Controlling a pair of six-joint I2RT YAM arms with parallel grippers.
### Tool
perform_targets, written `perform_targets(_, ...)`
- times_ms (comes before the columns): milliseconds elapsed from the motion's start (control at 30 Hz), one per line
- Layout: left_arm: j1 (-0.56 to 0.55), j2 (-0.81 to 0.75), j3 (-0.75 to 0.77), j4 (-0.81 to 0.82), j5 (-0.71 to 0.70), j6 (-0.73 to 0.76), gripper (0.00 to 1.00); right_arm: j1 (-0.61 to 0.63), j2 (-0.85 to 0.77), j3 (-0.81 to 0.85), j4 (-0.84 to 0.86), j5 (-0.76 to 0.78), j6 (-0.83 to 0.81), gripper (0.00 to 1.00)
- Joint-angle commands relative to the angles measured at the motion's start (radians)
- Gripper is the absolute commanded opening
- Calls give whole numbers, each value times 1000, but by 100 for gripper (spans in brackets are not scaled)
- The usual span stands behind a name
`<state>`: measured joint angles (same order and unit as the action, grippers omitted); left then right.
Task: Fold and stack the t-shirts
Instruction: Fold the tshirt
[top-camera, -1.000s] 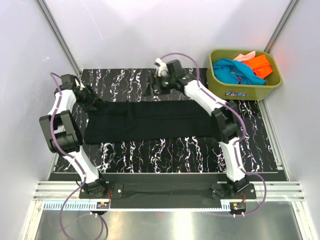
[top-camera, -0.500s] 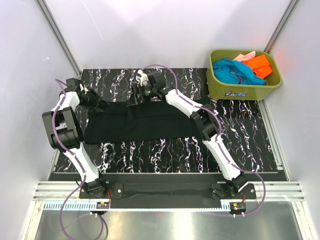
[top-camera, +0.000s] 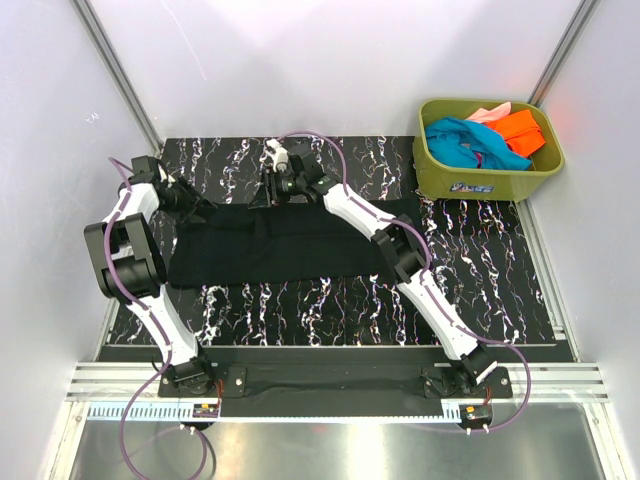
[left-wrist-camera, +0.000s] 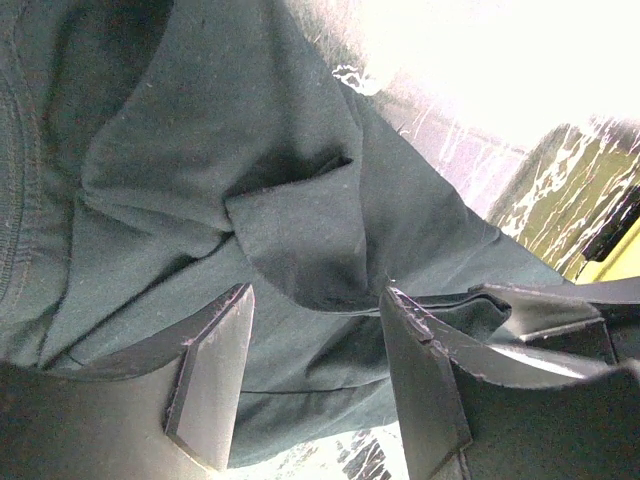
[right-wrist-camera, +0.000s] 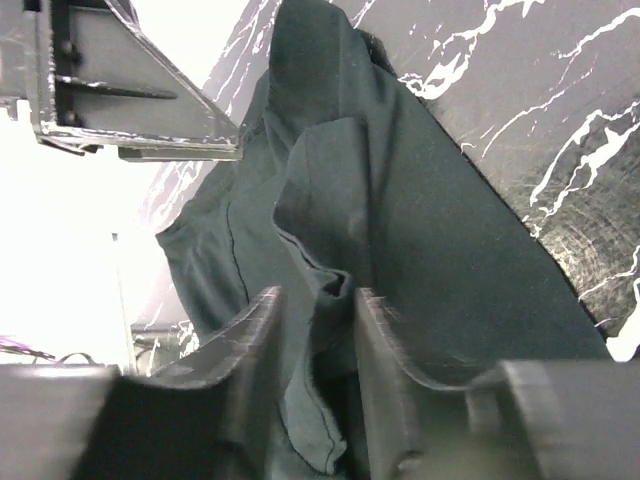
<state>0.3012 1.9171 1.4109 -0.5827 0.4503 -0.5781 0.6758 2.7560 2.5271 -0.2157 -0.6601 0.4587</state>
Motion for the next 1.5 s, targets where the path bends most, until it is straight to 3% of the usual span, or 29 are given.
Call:
perform_targets(0, 3, -6, 0, 30, -16, -5, 59, 11, 10, 39, 49, -15, 20, 38)
perform_targets(100, 6, -6, 2, 30, -18, -2, 59, 10, 4, 35, 35, -4, -2, 9)
perform_targets(200, 4, 0, 11, 34, -25, 0, 63, 10, -18, 21, 22, 34, -29, 0)
perform_targets(400, 0, 49, 31, 47, 1, 23, 65, -4, -69, -50, 55, 90, -43, 0)
perform_targets(567, -8, 105, 46, 70, 11, 11, 55, -9, -41, -11, 44, 60, -31, 0)
perform_targets(800, -24, 166, 105, 52, -18, 4, 52, -9, -39, -24, 59, 62, -20, 0)
perform_targets(1067, -42, 177, 123, 52, -30, 4, 26, -9, -36, -36, 67, 53, -11, 0)
perform_targets(1100, -45, 175, 126, 52, -30, 7, 15, -9, -38, -37, 67, 56, -9, 0)
perform_targets(1200, -50, 163, 128, 49, -38, 18, 0, -9, -42, -39, 55, 83, -18, 0)
perform_targets(1467, -56, 42, 161, 29, -82, 32, 0, -42, -73, -94, 58, 211, -37, 1)
